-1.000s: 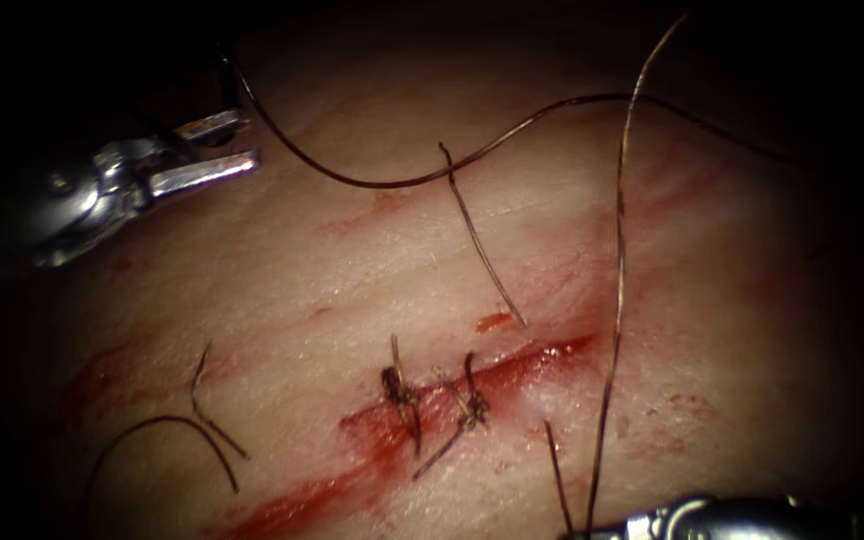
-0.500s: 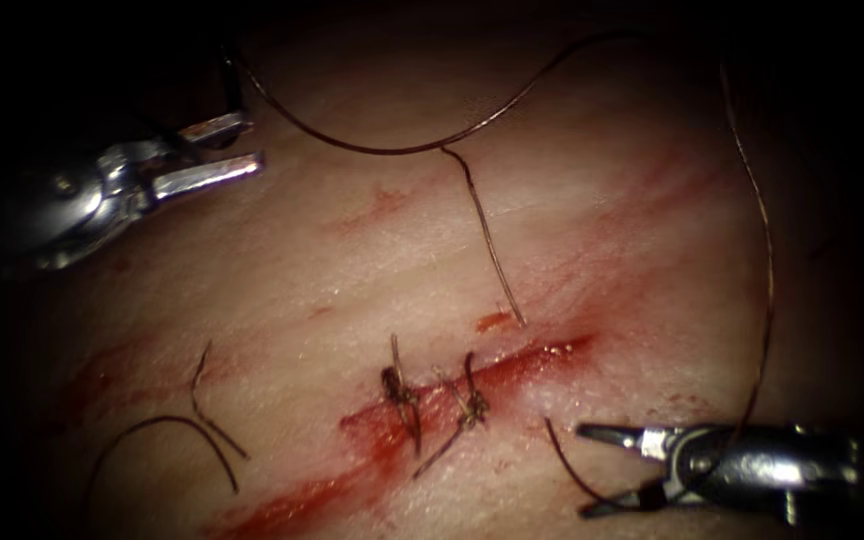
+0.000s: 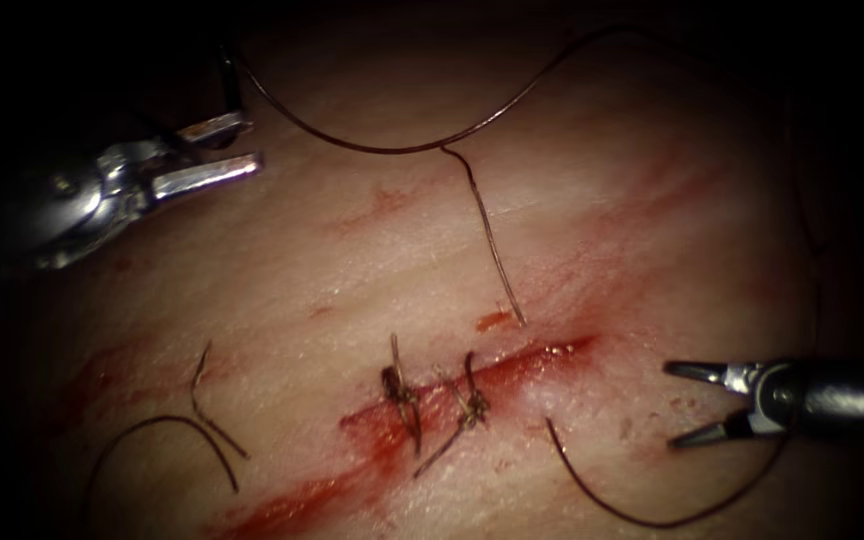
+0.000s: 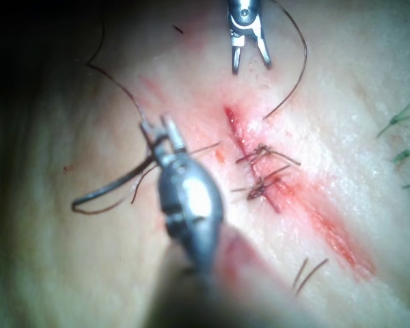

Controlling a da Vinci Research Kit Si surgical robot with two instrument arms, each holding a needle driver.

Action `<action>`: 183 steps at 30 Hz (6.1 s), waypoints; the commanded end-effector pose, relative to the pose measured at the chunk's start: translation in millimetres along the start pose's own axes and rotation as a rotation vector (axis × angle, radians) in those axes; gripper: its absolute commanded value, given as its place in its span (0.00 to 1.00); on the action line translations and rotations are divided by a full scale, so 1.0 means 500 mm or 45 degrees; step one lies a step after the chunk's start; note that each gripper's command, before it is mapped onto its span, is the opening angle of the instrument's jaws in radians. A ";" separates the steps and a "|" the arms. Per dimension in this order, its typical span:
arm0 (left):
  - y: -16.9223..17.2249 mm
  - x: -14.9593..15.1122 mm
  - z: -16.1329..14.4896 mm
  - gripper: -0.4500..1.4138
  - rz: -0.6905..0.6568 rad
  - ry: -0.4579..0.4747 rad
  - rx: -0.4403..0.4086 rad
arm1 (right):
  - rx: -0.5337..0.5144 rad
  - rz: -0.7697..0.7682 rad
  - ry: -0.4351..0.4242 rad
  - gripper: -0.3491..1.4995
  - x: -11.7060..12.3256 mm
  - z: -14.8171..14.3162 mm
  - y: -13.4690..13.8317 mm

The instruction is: Wound Closure

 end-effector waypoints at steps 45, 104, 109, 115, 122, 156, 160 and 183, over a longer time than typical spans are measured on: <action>0.0010 -0.0005 0.0015 0.00 -0.003 0.004 -0.005 | -0.280 -0.061 0.293 0.91 0.0074 0.0002 0.0021; 0.0005 -0.0006 0.0008 0.00 -0.003 0.006 -0.010 | -0.022 -0.194 0.134 0.00 0.0030 0.0264 -0.0064; 0.0006 -0.0006 0.0009 0.00 -0.003 0.006 -0.010 | 0.016 -0.046 0.090 0.00 0.0025 0.0244 -0.0058; 0.0006 -0.0006 0.0010 0.00 -0.003 0.006 -0.009 | 0.039 0.125 0.120 0.00 0.0025 0.0232 -0.0058; 0.0005 -0.0006 0.0010 0.00 -0.004 0.006 -0.009 | 0.182 0.318 0.208 0.00 0.0055 0.0211 -0.0090; 0.0006 -0.0006 0.0009 0.00 -0.003 0.005 -0.009 | 0.080 -0.025 0.069 0.00 0.0108 0.0212 -0.0060; 0.0011 -0.0002 0.0005 0.00 -0.004 0.005 -0.010 | 0.152 0.030 0.092 0.00 0.0110 0.0216 -0.0087; -0.0023 -0.0111 -0.0001 0.00 -0.027 -0.042 0.017 | -0.147 0.090 0.104 0.99 0.0085 0.0053 -0.0096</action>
